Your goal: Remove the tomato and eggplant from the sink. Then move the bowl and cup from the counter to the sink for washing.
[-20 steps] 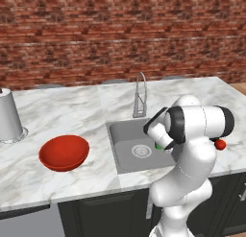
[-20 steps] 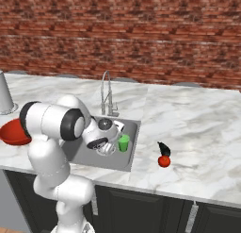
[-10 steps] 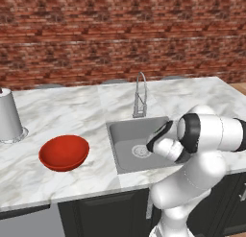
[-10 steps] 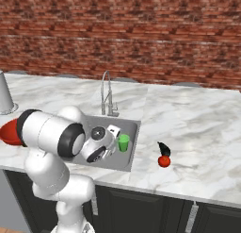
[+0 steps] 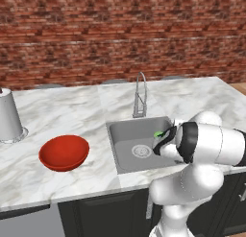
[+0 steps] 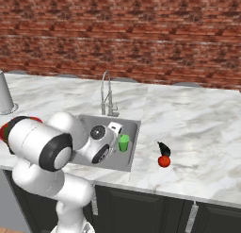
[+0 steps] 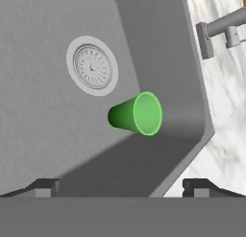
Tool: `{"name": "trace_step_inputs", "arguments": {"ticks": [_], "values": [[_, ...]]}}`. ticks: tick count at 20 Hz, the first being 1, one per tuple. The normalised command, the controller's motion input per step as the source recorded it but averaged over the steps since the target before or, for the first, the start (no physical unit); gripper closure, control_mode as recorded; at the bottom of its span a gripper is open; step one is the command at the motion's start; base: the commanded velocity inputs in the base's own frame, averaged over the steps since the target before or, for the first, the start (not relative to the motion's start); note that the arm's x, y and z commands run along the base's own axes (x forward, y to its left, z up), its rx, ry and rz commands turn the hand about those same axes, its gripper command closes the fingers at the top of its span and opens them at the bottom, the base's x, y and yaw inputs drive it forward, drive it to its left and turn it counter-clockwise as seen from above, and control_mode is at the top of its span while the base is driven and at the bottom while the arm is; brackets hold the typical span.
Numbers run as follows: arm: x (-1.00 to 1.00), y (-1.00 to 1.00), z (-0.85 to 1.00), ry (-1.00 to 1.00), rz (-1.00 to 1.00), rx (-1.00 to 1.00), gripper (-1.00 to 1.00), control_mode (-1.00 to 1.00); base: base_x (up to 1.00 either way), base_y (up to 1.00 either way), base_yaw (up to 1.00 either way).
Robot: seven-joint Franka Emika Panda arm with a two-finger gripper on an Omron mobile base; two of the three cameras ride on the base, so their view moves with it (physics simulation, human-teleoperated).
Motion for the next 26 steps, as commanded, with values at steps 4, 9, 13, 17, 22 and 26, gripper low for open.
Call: {"name": "trace_step_inputs", "arguments": {"ticks": [4,9,13,17,22,26], "values": [[-0.10,0.04,0.47,0.19,-0.03,0.00,-1.00,-1.00,0.00,0.00,0.00],[-0.17,0.10,0.48,0.17,-0.04,0.00,-1.00,-1.00,0.00,0.00,0.00],[-0.19,0.06,0.45,0.20,-0.05,0.02,-1.00,-1.00,0.00,0.00,0.00],[-0.27,0.01,0.40,0.24,-0.09,0.06,-1.00,-1.00,0.00,0.00,0.00],[-0.34,0.00,0.35,0.22,-0.13,0.11,-1.00,-1.00,0.00,0.00,0.00],[-0.39,0.09,0.19,0.08,-0.23,0.14,-1.00,-1.00,0.00,0.00,0.00]]}}
